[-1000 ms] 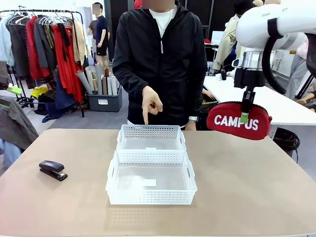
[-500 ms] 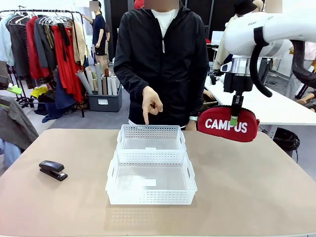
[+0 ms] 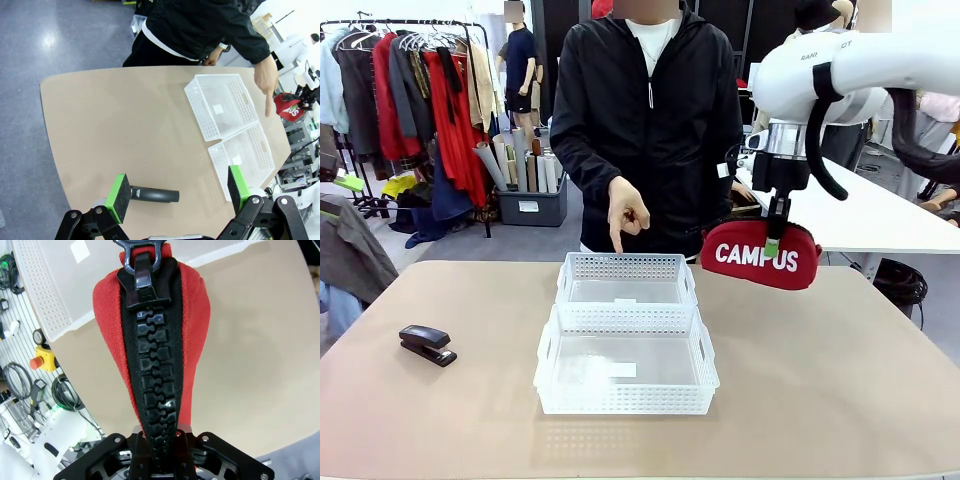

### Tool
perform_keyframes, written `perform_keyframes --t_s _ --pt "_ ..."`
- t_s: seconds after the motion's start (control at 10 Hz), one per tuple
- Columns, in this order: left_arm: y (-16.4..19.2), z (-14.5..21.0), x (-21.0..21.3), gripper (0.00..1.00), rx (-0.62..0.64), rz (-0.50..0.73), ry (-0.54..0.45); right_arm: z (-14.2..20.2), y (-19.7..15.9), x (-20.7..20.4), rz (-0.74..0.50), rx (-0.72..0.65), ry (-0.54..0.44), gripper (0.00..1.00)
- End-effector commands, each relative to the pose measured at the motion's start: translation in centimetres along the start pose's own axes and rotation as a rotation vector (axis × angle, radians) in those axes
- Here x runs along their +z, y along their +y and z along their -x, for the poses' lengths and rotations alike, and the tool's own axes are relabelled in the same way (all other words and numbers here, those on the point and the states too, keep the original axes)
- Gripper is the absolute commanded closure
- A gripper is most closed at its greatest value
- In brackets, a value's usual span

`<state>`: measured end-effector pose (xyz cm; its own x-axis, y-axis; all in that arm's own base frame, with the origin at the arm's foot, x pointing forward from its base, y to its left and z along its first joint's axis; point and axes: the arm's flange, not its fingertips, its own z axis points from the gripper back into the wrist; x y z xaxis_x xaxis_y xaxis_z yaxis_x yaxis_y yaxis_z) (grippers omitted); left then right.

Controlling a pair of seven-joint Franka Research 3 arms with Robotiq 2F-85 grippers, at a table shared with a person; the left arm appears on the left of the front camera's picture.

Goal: Distribute items into two baskets.
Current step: Move the picked Pencil pouch towards the Organizing basket indicated by the person, stopping as directed.

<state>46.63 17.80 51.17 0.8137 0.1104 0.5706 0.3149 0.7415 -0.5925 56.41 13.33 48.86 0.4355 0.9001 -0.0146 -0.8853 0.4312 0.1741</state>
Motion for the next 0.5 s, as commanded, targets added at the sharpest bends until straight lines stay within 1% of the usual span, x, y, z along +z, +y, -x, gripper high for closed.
perform_keyframes --t_s 0.0,0.4 --pt "0.0 0.0 0.0 0.0 -0.001 -0.001 -0.002 -1.7 -0.9 0.2 -0.007 0.057 -0.014 1.0" --pt "0.0 0.0 0.0 0.0 -0.001 -0.001 -0.002 -3.9 -1.3 -0.8 -0.011 0.089 -0.018 1.0"
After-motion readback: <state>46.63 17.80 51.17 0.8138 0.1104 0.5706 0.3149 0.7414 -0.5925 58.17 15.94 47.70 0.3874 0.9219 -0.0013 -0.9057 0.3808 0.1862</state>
